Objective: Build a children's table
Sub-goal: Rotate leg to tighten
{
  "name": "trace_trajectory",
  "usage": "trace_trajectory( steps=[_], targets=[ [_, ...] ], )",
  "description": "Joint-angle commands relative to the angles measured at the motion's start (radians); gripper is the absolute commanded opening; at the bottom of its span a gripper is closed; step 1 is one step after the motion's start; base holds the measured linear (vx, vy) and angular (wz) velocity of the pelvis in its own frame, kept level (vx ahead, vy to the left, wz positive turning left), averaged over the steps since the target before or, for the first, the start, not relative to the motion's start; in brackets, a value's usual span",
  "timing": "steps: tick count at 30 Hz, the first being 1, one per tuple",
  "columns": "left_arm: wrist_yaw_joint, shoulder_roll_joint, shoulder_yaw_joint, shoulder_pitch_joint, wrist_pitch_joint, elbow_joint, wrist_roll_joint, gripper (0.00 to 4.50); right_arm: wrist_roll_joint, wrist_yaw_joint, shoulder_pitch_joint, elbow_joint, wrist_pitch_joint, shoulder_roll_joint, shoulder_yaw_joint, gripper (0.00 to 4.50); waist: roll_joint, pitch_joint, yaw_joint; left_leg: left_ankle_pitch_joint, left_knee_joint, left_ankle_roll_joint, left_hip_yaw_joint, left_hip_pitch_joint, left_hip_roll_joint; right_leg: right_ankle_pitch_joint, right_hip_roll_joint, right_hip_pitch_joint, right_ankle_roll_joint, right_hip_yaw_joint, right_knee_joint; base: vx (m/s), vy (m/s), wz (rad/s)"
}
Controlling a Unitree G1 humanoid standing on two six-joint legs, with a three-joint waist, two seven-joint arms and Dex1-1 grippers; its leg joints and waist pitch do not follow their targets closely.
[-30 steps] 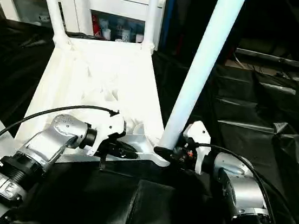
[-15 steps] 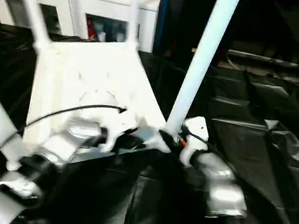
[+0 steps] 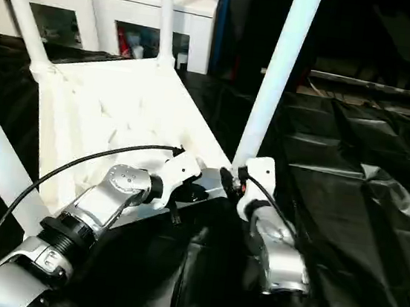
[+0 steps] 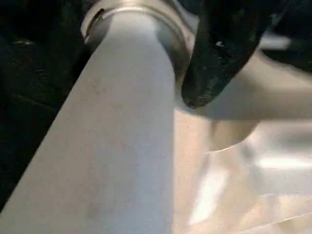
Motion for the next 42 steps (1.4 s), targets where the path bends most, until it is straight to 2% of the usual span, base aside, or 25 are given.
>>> trace_trajectory(
  steps=[1, 2, 3, 4, 5, 6, 8, 10, 14, 15, 16, 20, 21, 23, 24, 26, 27, 30, 32, 33, 34, 35, 38, 41, 42],
  targets=[
    [-0.058, 0.002, -0.050, 0.038, -0.016, 0.039, -0.016, 0.00, 0.026, 0.159, 0.039, -0.016, 0.007, -0.029, 0.087, 3.05, -0.013, -0.018, 0.001, -0.277, -0.065, 0.047, -0.008, -0.004, 0.020, -0.165, -0.023, 0.021, -0.164, 0.018, -0.084, 0.000, 0.000, 0.00],
    [-0.077, 0.017, -0.050, 0.041, -0.017, 0.034, -0.018, 0.00, 0.031, 0.208, 0.057, -0.034, -0.003, -0.077, 0.082, 3.05, -0.013, -0.019, 0.007, -0.252, -0.060, 0.061, -0.004, -0.002, 0.020, -0.123, -0.024, 0.019, -0.180, 0.019, -0.081, 0.000, 0.000, 0.00],
    [-0.099, 0.035, -0.050, 0.045, -0.021, 0.026, -0.022, 0.00, 0.061, 0.279, 0.085, -0.062, -0.002, -0.132, 0.065, 3.05, -0.015, -0.018, 0.010, -0.221, -0.057, 0.079, -0.002, -0.007, 0.019, -0.078, -0.024, 0.024, -0.194, 0.019, -0.075, 0.000, 0.000, 0.00],
    [-0.099, 0.035, -0.050, 0.045, -0.021, 0.026, -0.022, 0.00, 0.061, 0.279, 0.085, -0.062, -0.002, -0.132, 0.065, 3.05, -0.014, -0.020, 0.014, -0.209, -0.057, 0.087, -0.002, -0.006, 0.019, -0.063, -0.024, 0.027, -0.197, 0.018, -0.074, 0.000, 0.000, 0.00],
    [-0.114, 0.048, -0.048, 0.049, -0.024, 0.022, -0.027, 0.00, 0.087, 0.334, 0.107, -0.083, -0.004, -0.173, 0.048, 3.05, -0.017, -0.019, 0.018, -0.188, -0.056, 0.100, -0.002, -0.008, 0.020, -0.046, -0.025, 0.029, -0.204, 0.017, -0.072, 0.000, 0.000, 0.00],
    [-0.126, 0.057, -0.047, 0.052, -0.025, 0.019, -0.030, 0.00, 0.104, 0.369, 0.123, -0.095, -0.004, -0.202, 0.036, 3.05, -0.015, -0.019, 0.026, -0.187, -0.054, 0.110, 0.000, -0.003, 0.022, -0.051, -0.025, 0.027, -0.209, 0.017, -0.073, 0.000, 0.000, 0.00],
    [-0.178, 0.085, -0.044, 0.064, -0.047, 0.007, -0.044, 0.00, 0.147, 0.457, 0.159, -0.129, 0.001, -0.275, -0.005, 3.05, -0.015, -0.018, 0.029, -0.185, -0.054, 0.118, -0.001, -0.004, 0.024, -0.047, -0.025, 0.029, -0.219, 0.017, -0.071, 0.000, 0.000, 0.00],
    [-0.202, 0.097, -0.040, 0.068, -0.042, 0.000, -0.051, 0.00, 0.169, 0.493, 0.170, -0.146, 0.008, -0.301, -0.021, 3.05, -0.014, -0.016, 0.023, -0.211, -0.058, 0.114, -0.003, -0.011, 0.023, -0.092, -0.026, 0.029, -0.219, 0.013, -0.073, 0.000, 0.000, 0.00],
    [-0.259, 0.132, -0.042, 0.077, -0.072, -0.015, -0.071, 0.00, 0.204, 0.553, 0.202, -0.175, 0.005, -0.363, -0.043, 3.05, -0.018, -0.012, 0.017, -0.264, -0.061, 0.093, -0.006, -0.011, 0.022, -0.232, -0.029, 0.024, -0.195, 0.014, -0.085, 0.000, 0.000, 0.00],
    [-0.265, 0.135, -0.042, 0.078, -0.077, -0.017, -0.074, 0.00, 0.205, 0.555, 0.203, -0.176, 0.004, -0.366, -0.043, 3.05, -0.018, -0.012, 0.019, -0.263, -0.060, 0.092, -0.005, -0.008, 0.023, -0.252, -0.030, 0.021, -0.187, 0.017, -0.087, 0.000, 0.000, 0.00],
    [-0.274, 0.139, -0.040, 0.079, -0.082, -0.019, -0.078, 0.00, 0.206, 0.557, 0.206, -0.178, 0.005, -0.369, -0.044, 3.05, -0.011, -0.011, 0.017, -0.261, -0.061, 0.089, -0.006, -0.010, 0.023, -0.260, -0.029, 0.020, -0.183, 0.017, -0.088, 0.000, 0.000, 0.00],
    [-0.315, 0.153, -0.043, 0.080, -0.079, -0.030, -0.090, 0.00, 0.212, 0.554, 0.210, -0.191, 0.003, -0.370, -0.041, 3.05, -0.011, -0.014, 0.019, -0.229, -0.059, 0.088, -0.005, -0.008, 0.024, -0.208, -0.028, 0.020, -0.193, 0.016, -0.081, 0.000, 0.000, 0.00],
    [-0.326, 0.156, -0.044, 0.080, -0.080, -0.033, -0.092, 0.00, 0.207, 0.540, 0.206, -0.191, 0.000, -0.363, -0.042, 3.05, 0.000, -0.015, 0.021, -0.212, -0.058, 0.089, -0.006, -0.007, 0.024, -0.173, -0.028, 0.020, -0.204, 0.016, -0.077, 0.000, 0.000, 0.00],
    [-0.348, 0.164, -0.051, 0.081, -0.082, -0.039, -0.099, 0.00, 0.208, 0.527, 0.200, -0.190, 0.001, -0.354, -0.046, 3.05, -0.006, -0.018, 0.021, -0.181, -0.053, 0.097, -0.003, -0.006, 0.022, -0.105, -0.025, 0.023, -0.223, 0.015, -0.071, 0.000, 0.000, 0.00],
    [-0.381, 0.176, -0.062, 0.085, -0.080, -0.052, -0.108, 0.00, 0.210, 0.525, 0.201, -0.190, 0.002, -0.355, -0.047, 3.05, -0.005, -0.020, 0.022, -0.154, -0.050, 0.109, -0.002, -0.007, 0.021, -0.050, -0.024, 0.026, -0.237, 0.015, -0.065, 0.000, 0.000, 0.00],
    [-0.430, 0.193, -0.076, 0.091, -0.076, -0.073, -0.120, 0.00, 0.210, 0.524, 0.203, -0.192, 0.004, -0.357, -0.048, 3.05, -0.004, -0.019, 0.024, -0.138, -0.049, 0.123, -0.001, -0.007, 0.019, -0.013, -0.024, 0.028, -0.252, 0.014, -0.061, 0.000, 0.000, 0.00],
    [-0.455, 0.205, -0.086, 0.095, -0.080, -0.085, -0.120, 0.00, 0.208, 0.528, 0.208, -0.194, 0.002, -0.362, -0.047, 3.05, -0.006, -0.018, 0.023, -0.141, -0.048, 0.128, 0.000, -0.007, 0.020, -0.011, -0.025, 0.028, -0.257, 0.014, -0.061, 0.000, 0.000, 0.00],
    [-0.484, 0.230, -0.102, 0.097, -0.106, -0.093, -0.105, 0.00, 0.215, 0.544, 0.226, -0.203, 0.000, -0.377, -0.054, 3.05, -0.002, -0.019, 0.026, -0.148, -0.048, 0.130, 0.001, -0.002, 0.023, -0.014, -0.025, 0.027, -0.260, 0.015, -0.059, 0.000, 0.000, 0.00],
    [-0.500, 0.245, -0.104, 0.094, -0.125, -0.094, -0.100, 0.00, 0.228, 0.552, 0.244, -0.209, 0.003, -0.394, -0.076, 3.05, -0.006, -0.019, 0.032, -0.142, -0.048, 0.131, -0.001, -0.002, 0.024, -0.006, -0.026, 0.030, -0.259, 0.015, -0.055, 0.000, 0.000, 0.00],
    [-0.516, 0.259, -0.102, 0.092, -0.138, -0.100, -0.105, 0.00, 0.242, 0.543, 0.260, -0.202, 0.005, -0.411, -0.116, 3.05, -0.010, -0.017, 0.031, -0.146, -0.048, 0.133, 0.000, -0.002, 0.025, -0.007, -0.027, 0.029, -0.260, 0.015, -0.057, 0.000, 0.000, 0.00],
    [-0.516, 0.259, -0.102, 0.092, -0.138, -0.100, -0.105, 0.00, 0.242, 0.543, 0.260, -0.202, 0.005, -0.411, -0.116, 3.05, -0.010, -0.017, 0.032, -0.144, -0.048, 0.133, 0.000, -0.002, 0.025, -0.005, -0.027, 0.030, -0.262, 0.015, -0.056, 0.000, 0.000, 0.00],
    [-0.540, 0.271, -0.103, 0.095, -0.130, -0.117, -0.116, 0.00, 0.248, 0.516, 0.262, -0.184, 0.006, -0.413, -0.151, 3.05, -0.010, -0.016, 0.031, -0.146, -0.047, 0.132, 0.001, -0.004, 0.024, -0.012, -0.028, 0.029, -0.263, 0.015, -0.056, 0.000, 0.000, 0.00],
    [-0.571, 0.285, -0.108, 0.099, -0.114, -0.140, -0.132, 0.00, 0.248, 0.476, 0.254, -0.164, 0.006, -0.407, -0.179, 3.05, -0.009, -0.015, 0.027, -0.161, -0.049, 0.114, 0.000, -0.002, 0.023, -0.057, -0.028, 0.028, -0.259, 0.015, -0.059, 0.000, 0.000, 0.00],
    [-0.596, 0.294, -0.115, 0.105, -0.113, -0.159, -0.145, 0.00, 0.211, 0.366, 0.222, -0.119, -0.023, -0.377, -0.202, 3.05, -0.011, -0.018, 0.024, -0.127, -0.045, 0.117, 0.002, -0.001, 0.021, -0.005, -0.026, 0.029, -0.271, 0.015, -0.052, 0.000, 0.000, 0.00],
    [-0.615, 0.299, -0.120, 0.111, -0.111, -0.171, -0.153, 0.00, 0.189, 0.304, 0.205, -0.094, -0.043, -0.359, -0.210, 3.05, -0.006, -0.019, 0.022, -0.103, -0.043, 0.116, 0.003, -0.001, 0.019, 0.025, -0.025, 0.028, -0.277, 0.015, -0.049, 0.000, 0.000, 0.00]
  ],
)
